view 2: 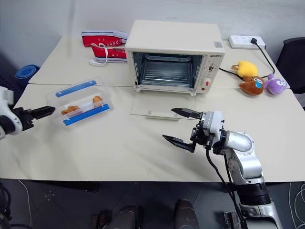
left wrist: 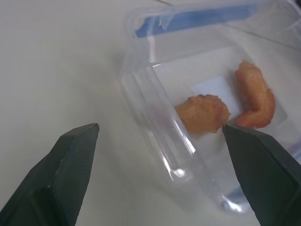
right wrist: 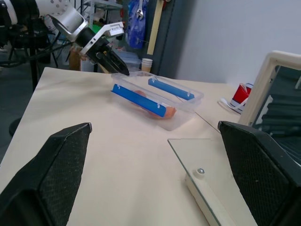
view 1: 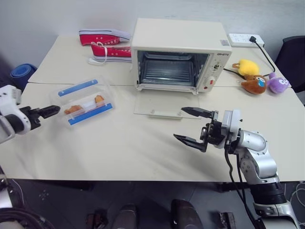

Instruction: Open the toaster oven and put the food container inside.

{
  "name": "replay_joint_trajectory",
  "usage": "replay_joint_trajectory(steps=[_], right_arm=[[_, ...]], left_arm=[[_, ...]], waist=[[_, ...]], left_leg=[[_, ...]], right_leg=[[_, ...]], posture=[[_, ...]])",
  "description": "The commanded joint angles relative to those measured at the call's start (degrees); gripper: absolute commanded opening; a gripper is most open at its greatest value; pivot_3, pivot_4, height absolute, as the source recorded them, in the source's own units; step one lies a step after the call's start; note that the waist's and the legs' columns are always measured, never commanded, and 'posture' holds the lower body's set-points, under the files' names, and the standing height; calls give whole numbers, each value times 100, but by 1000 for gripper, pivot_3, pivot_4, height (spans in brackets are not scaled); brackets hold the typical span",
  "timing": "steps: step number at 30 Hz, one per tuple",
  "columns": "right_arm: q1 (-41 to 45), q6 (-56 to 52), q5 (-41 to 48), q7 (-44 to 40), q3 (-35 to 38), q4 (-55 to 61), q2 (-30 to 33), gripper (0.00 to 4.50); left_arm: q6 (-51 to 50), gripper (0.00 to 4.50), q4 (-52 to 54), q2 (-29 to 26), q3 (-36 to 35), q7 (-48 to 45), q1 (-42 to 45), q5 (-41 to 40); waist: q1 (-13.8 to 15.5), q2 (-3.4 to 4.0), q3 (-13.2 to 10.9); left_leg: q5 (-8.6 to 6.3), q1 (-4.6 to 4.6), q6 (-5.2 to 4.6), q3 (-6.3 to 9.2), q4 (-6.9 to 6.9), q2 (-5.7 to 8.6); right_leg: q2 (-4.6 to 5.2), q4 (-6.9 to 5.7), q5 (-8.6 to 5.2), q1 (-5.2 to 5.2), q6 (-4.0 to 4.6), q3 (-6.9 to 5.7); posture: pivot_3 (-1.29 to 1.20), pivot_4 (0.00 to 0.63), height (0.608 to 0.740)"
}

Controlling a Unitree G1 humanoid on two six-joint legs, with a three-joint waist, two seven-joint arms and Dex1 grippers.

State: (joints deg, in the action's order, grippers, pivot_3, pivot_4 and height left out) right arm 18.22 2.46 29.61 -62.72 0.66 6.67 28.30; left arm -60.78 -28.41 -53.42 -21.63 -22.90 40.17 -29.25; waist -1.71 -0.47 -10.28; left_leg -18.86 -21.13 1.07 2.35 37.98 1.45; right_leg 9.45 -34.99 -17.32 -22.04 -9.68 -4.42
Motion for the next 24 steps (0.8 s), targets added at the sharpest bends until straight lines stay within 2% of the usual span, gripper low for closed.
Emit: replay_joint_trajectory(steps=[1,3,9,14,18,20,24], right_arm=[[-131,-2,2,165,125,366,26,4500],[-193,-28,5,241,173,422,63,4500],[-297,-86,15,445,226,505,100,4500],[-392,-34,-47,592,234,518,61,4500],[-513,-1,-66,653,339,538,122,4500],[-621,5,-79,681,481,558,187,4500],[-894,13,-91,761,807,601,350,4500]], left_arm=[[183,4071,-312,41,216,86,325,338],[140,3706,-411,75,304,28,379,422],[462,1863,-733,99,219,175,426,655],[318,356,-875,126,-321,336,695,378],[-195,257,-361,131,-513,444,833,225],[-643,257,320,240,-359,431,909,107],[-1516,257,1454,773,-94,643,1298,-89]], waist=[[-1,0,0],[-5,0,0],[9,-1,0],[12,-1,0],[21,-3,-1],[38,-6,-1],[156,-7,-1]], left_leg=[[-1,1,0,-4,1,0],[-1,1,1,-5,2,0],[-2,-5,2,-17,4,-4],[-2,-7,2,-18,7,-5],[-2,-12,2,-19,9,-4],[-3,-13,2,-18,11,-4],[-3,-21,1,-11,22,-3]], right_leg=[[0,-2,0,-1,0,0],[1,-1,0,-1,0,0],[1,-5,0,-12,0,1],[1,-4,0,-14,0,1],[1,-10,0,-20,0,2],[1,-12,0,-19,0,3],[2,-12,0,-17,0,6]], posture=[[0,150,740],[0,150,740],[0,150,740],[0,150,740],[0,150,740],[0,150,740],[0,150,740]])
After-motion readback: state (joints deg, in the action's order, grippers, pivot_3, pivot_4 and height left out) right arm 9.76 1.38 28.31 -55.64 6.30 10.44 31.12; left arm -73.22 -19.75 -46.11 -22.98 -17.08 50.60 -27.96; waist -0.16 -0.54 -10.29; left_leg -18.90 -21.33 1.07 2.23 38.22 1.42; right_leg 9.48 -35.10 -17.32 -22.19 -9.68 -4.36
